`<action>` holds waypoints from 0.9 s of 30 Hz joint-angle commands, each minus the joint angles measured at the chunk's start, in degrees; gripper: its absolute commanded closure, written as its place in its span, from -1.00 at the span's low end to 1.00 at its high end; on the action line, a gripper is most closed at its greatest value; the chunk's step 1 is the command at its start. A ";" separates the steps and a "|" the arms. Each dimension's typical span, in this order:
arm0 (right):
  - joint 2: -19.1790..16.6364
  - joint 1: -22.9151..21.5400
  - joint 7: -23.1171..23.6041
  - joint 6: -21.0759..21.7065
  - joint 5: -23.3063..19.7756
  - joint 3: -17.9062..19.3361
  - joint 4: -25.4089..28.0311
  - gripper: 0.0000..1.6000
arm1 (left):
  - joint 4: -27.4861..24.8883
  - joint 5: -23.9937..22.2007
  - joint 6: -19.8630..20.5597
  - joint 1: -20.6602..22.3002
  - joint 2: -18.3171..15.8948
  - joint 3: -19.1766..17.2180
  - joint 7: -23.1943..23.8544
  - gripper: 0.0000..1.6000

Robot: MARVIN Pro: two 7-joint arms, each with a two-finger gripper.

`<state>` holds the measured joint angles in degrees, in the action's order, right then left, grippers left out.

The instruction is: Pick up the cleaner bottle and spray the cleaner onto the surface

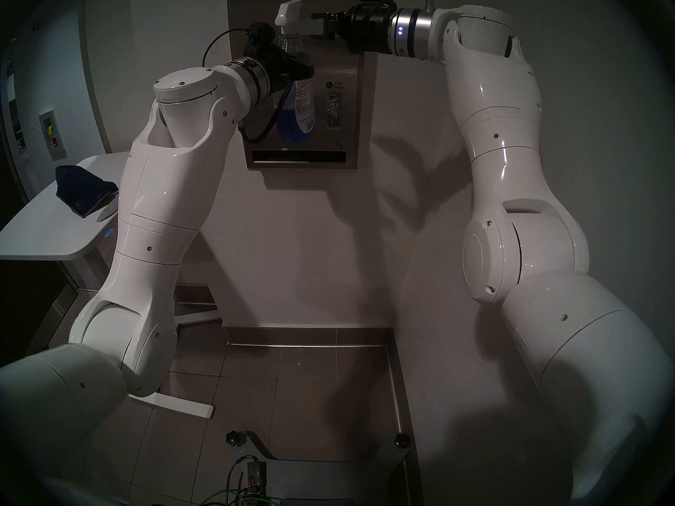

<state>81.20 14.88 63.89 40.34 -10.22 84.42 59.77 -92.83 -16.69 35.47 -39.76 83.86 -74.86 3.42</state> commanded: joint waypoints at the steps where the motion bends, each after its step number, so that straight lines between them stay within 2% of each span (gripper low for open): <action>1: 0.27 -3.61 1.28 -3.91 -0.39 0.09 -0.60 -1.00 | -2.19 0.17 -2.55 4.20 0.79 -1.12 -0.11 1.00; 15: 2.84 -6.11 0.63 -10.77 0.14 -0.46 -6.55 -1.00 | -2.12 0.85 -2.62 4.10 1.20 -1.48 0.39 1.00; 27: 5.30 -8.58 -0.38 -14.73 0.06 -0.74 -12.14 -1.00 | -2.11 1.31 -2.53 4.02 1.48 -1.70 0.62 1.00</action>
<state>84.63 11.01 64.18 28.29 -10.10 83.71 48.79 -92.60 -15.41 35.17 -39.74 84.62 -75.57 4.12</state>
